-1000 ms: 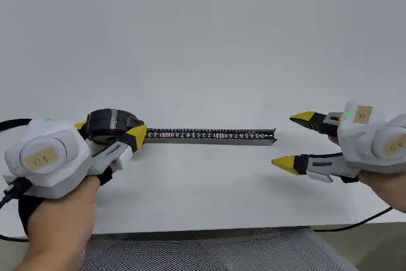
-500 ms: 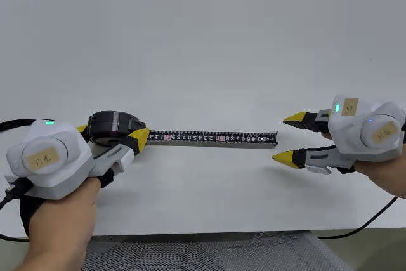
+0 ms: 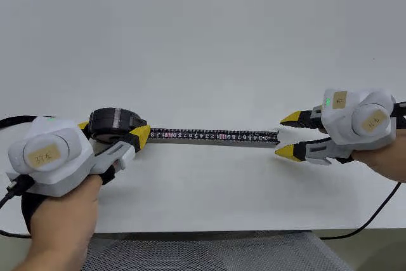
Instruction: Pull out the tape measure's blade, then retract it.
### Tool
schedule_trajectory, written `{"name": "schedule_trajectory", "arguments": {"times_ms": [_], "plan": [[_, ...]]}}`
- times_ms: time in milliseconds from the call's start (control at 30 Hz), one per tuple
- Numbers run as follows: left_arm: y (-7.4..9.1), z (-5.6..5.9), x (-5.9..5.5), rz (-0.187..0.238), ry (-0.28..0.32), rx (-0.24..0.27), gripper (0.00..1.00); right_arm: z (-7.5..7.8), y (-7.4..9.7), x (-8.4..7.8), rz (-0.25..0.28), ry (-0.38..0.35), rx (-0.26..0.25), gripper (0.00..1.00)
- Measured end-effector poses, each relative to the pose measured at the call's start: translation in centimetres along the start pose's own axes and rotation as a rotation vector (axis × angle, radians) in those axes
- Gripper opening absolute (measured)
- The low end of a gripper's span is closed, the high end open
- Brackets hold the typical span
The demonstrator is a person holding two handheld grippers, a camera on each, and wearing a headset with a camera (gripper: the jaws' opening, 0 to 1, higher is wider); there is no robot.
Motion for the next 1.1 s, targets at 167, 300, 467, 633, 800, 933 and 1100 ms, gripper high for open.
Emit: {"name": "schedule_trajectory", "arguments": {"times_ms": [167, 300, 467, 633, 800, 933, 1100], "plan": [[0.0, 0.0, 0.0, 0.0, 0.005, -0.001, 0.6, 0.0, -0.3, 0.1, -0.017, 0.025, 0.021, 0.26], [0.0, -0.1, 0.0, 0.0, 0.009, -0.002, 0.6, 0.0, -0.6, 0.2, -0.02, 0.038, 0.038, 0.23], [0.0, -0.1, 0.0, -0.001, 0.015, -0.002, 0.6, 0.0, -0.9, 0.4, -0.025, 0.052, 0.052, 0.21], [0.0, 0.0, 0.1, -0.003, 0.021, 0.0, 0.6, -0.2, -1.2, 0.3, -0.041, 0.084, 0.068, 0.17], [0.0, -0.1, 0.1, -0.003, 0.033, 0.003, 0.6, -0.1, -1.5, 0.3, -0.05, 0.102, 0.067, 0.15], [0.0, -0.1, 0.1, -0.003, 0.034, 0.006, 0.6, -0.1, -1.6, 0.3, -0.055, 0.113, 0.063, 0.12], [-0.1, -0.1, 0.2, -0.008, 0.025, 0.014, 0.6, 0.0, -1.8, 0.2, -0.057, 0.106, 0.06, 0.12]]}}
Point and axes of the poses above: the centre of the closed fingertips' face, and the gripper's own axes: y roughly backward along the fingers, z roughly to its right, x roughly out of its top, the point moved 3 cm from there along y, roughly backward along the fingers, and after that the axes turned 2 degrees about -y, right-handed, at the moved point
